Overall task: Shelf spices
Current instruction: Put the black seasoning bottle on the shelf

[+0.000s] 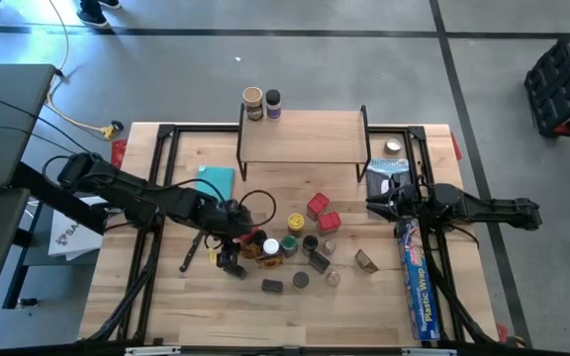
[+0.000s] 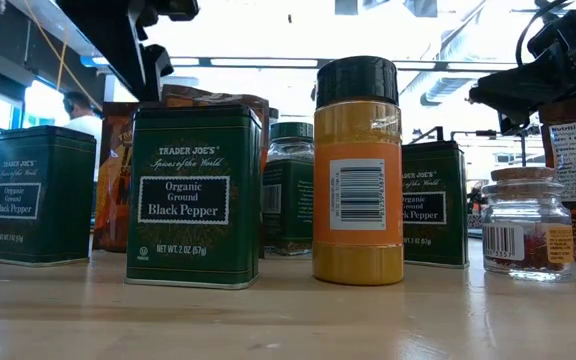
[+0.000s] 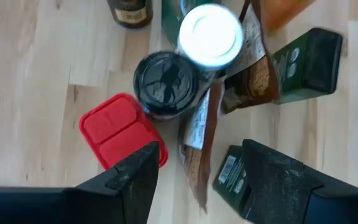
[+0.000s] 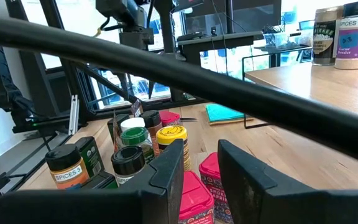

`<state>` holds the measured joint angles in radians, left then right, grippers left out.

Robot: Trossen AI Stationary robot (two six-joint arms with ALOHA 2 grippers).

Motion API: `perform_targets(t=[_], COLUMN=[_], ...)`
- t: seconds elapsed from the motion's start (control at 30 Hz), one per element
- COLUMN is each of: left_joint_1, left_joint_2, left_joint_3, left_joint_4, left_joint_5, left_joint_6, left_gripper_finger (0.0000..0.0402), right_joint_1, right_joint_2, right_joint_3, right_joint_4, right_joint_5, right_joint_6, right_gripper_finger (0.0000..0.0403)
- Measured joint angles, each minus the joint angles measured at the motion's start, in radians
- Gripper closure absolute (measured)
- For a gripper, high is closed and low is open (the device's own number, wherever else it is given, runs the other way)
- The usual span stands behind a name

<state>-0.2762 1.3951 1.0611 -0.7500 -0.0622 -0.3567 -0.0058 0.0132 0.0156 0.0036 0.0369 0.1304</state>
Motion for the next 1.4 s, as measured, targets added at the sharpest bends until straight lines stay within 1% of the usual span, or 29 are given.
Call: perform_targets(t=[0.33,0.53,0.63,0.8,0.97,1.07,1.2,1.4], left_joint_1=[-0.009,0.003,0.015,0.035,0.076,0.111,0.151,0.194], left_joint_2=[0.060,0.054,0.043,0.045,0.047,0.047,0.047,0.047], left_joint_3=[0.000,0.031,0.055,0.054,0.048,0.048,0.049,0.049], left_joint_4=[0.001,-0.004,0.000,-0.029,-0.036,-0.031,0.013,-0.034], left_joint_5=[-0.011,0.059,0.061,0.049,0.008,0.006,0.010,0.020], left_joint_6=[-0.001,0.020,0.036,0.056,0.025,-0.006,-0.007,-0.013], left_gripper_finger=[0.0179,0.0179,0.0179,0.0179,0.0179,0.0179,0.0179,0.0179], right_joint_1=[0.000,0.000,0.000,0.000,0.000,0.000,0.000,0.000], right_joint_2=[0.000,0.000,0.000,0.000,0.000,0.000,0.000,0.000], right_joint_3=[0.000,0.000,0.000,0.000,0.000,0.000,0.000,0.000], right_joint_4=[0.000,0.000,0.000,0.000,0.000,0.000,0.000,0.000], right_joint_5=[0.000,0.000,0.000,0.000,0.000,0.000,0.000,0.000], right_joint_6=[0.000,0.000,0.000,0.000,0.000,0.000,0.000,0.000], right_gripper_finger=[0.0308,0.0308,0.0308,0.0308,0.0308,0.0308,0.0308,0.0308])
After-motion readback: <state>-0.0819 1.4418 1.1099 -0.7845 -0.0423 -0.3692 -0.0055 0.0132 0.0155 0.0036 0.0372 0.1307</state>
